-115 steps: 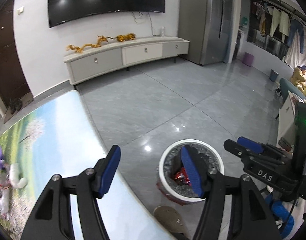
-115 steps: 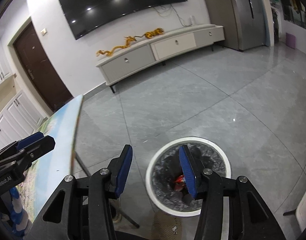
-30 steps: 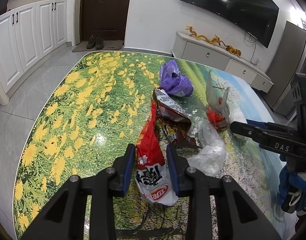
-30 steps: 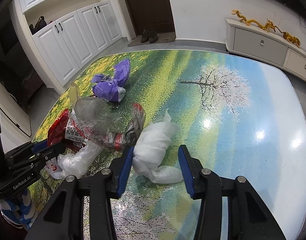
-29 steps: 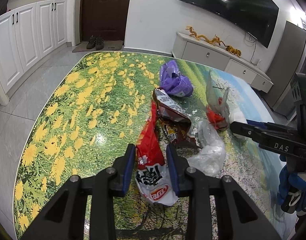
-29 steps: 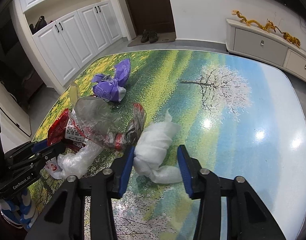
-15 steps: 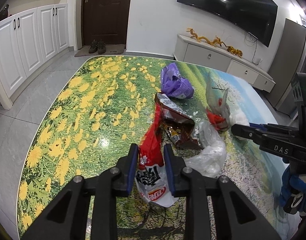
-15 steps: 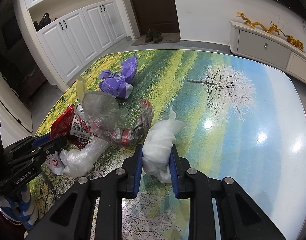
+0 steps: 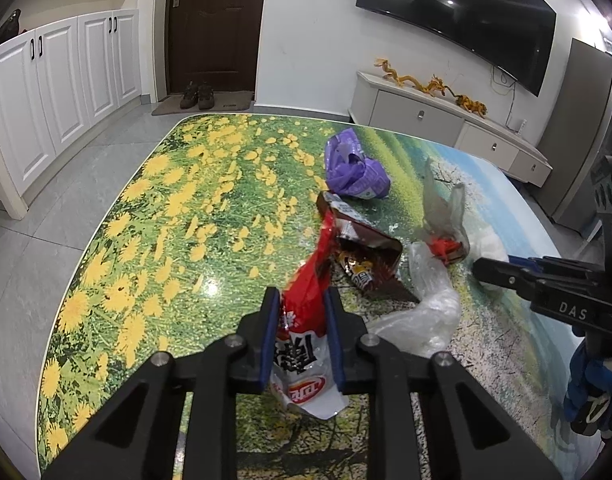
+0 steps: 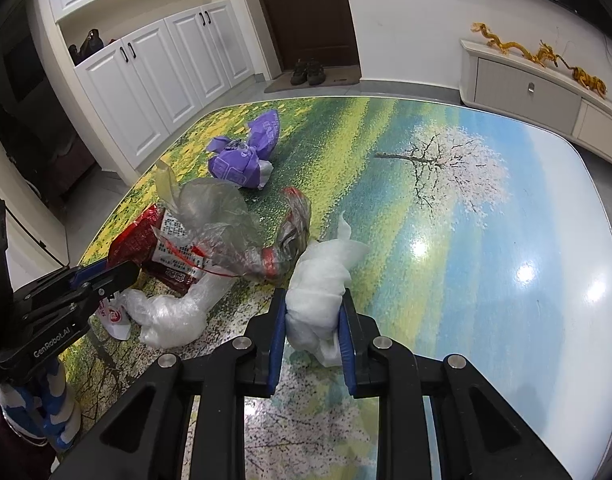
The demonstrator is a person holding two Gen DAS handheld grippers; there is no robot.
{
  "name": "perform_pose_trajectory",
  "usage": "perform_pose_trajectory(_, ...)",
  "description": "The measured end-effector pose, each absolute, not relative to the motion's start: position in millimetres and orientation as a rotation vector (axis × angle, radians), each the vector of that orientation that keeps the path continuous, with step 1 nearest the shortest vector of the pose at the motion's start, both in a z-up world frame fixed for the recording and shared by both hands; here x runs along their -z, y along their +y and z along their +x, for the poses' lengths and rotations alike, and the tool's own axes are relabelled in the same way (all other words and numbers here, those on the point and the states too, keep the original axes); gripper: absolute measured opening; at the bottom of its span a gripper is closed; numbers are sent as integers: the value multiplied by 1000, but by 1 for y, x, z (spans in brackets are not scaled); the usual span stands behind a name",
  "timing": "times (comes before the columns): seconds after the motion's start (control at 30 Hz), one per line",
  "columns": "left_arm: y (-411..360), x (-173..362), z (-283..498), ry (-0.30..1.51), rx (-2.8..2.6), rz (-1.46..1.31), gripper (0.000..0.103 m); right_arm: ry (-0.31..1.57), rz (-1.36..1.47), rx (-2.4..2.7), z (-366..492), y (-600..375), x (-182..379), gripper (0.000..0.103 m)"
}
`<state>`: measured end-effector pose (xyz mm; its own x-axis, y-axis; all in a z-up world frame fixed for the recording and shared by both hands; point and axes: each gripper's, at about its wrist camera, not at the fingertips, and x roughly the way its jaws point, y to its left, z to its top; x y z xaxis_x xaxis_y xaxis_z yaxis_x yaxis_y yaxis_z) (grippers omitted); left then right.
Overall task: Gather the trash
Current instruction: 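Grasp the red-and-white snack bag with the left tool while the right tool grasps the white plastic bag, then carry both bags to the bin and open both tools to drop them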
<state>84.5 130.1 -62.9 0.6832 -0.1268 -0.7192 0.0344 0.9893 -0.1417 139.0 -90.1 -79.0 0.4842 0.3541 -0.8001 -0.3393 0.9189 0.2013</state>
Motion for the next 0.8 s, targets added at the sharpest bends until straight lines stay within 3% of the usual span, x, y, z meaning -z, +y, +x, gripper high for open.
perform_pose_trajectory(0.8,118,7,15,692,53,-76,16,890,93,-395,47,-146,40,23)
